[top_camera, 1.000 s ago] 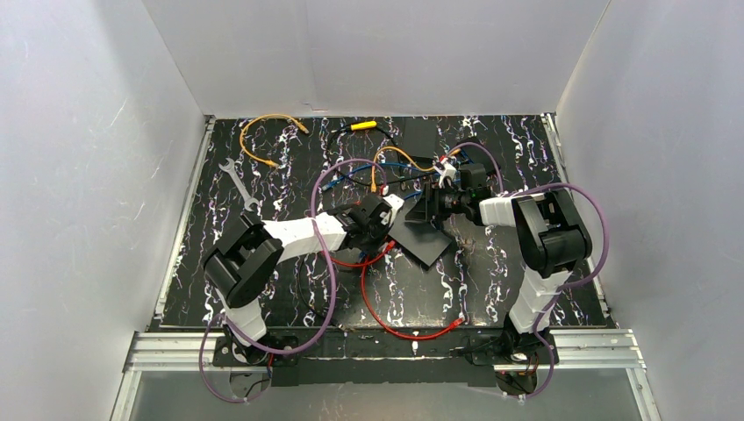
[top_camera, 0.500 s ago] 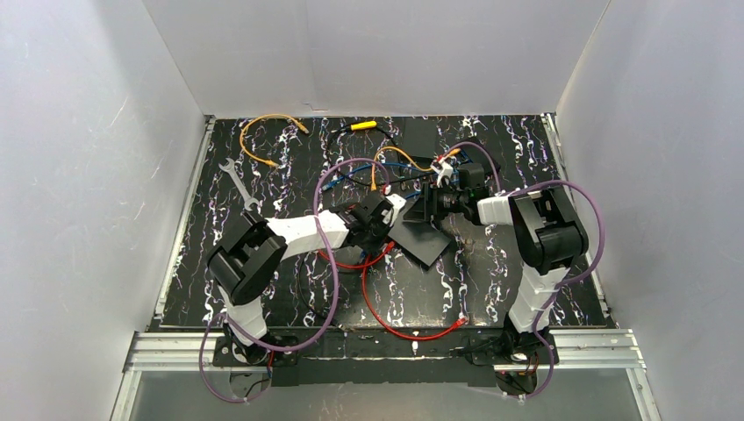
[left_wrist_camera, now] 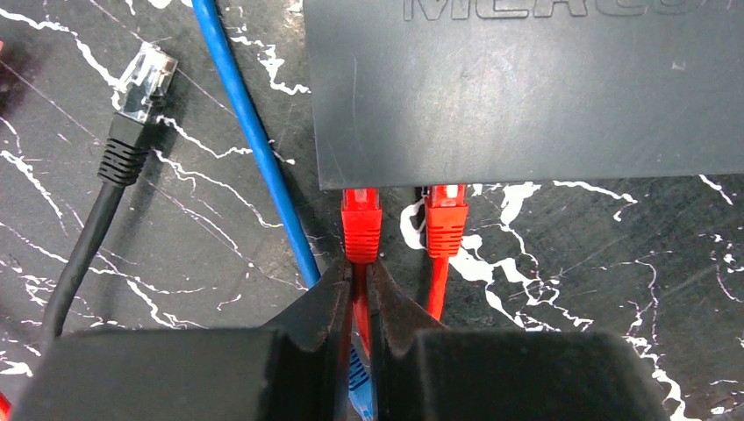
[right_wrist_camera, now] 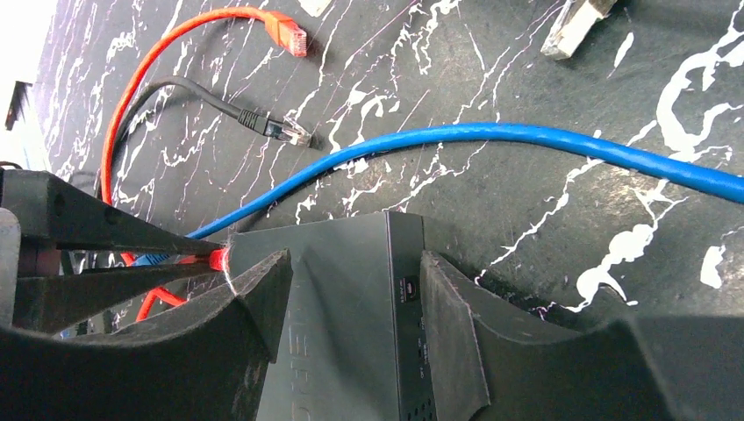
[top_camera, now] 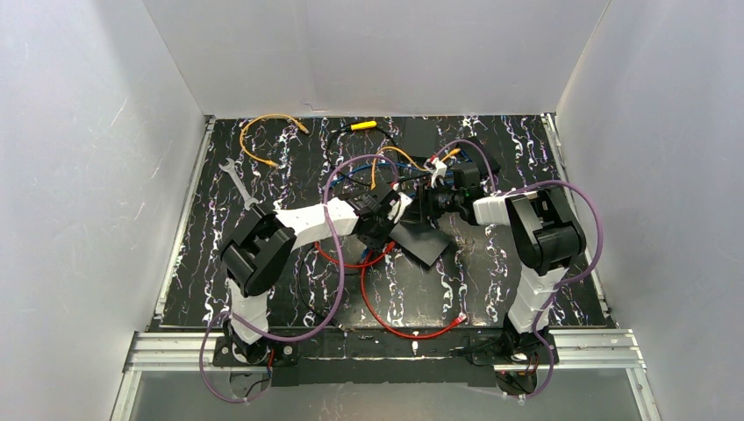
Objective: Insert the plug into the switch port
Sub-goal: Pick up the connector from the center of the board.
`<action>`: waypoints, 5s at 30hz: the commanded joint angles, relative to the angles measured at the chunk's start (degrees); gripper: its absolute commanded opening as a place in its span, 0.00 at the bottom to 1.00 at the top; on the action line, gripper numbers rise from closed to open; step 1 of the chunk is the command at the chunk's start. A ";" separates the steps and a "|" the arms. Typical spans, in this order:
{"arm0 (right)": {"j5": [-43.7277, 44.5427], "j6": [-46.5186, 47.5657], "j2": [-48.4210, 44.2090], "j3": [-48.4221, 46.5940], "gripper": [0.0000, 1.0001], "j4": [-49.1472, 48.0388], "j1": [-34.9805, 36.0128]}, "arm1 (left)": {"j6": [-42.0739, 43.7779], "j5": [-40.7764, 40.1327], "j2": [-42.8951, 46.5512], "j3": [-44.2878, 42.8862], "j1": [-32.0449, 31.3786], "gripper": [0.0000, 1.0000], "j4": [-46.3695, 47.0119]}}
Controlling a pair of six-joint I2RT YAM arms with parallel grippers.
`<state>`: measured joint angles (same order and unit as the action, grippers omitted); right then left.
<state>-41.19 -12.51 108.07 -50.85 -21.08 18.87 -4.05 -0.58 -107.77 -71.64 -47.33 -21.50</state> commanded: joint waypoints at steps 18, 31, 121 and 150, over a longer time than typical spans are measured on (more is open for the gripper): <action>11.06 -0.04 -2.20 0.47 0.78 15.37 -4.28 | -0.52 -4.43 11.24 5.52 1.72 0.29 9.40; 21.97 -2.76 -13.45 6.73 0.99 10.48 -4.46 | 3.70 -5.31 10.04 1.87 10.10 0.42 4.68; 6.36 -4.20 -28.59 19.46 0.96 -15.05 -0.51 | 0.26 20.53 38.43 2.79 23.80 0.00 -6.75; -9.28 -42.61 -21.91 23.87 0.91 -56.67 2.43 | 26.30 -16.64 38.37 17.30 -9.23 0.00 13.96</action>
<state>-47.97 -48.66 84.55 -27.51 -64.40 19.84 17.17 -10.52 -70.81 -56.49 -53.17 -14.11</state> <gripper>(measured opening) 0.914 0.041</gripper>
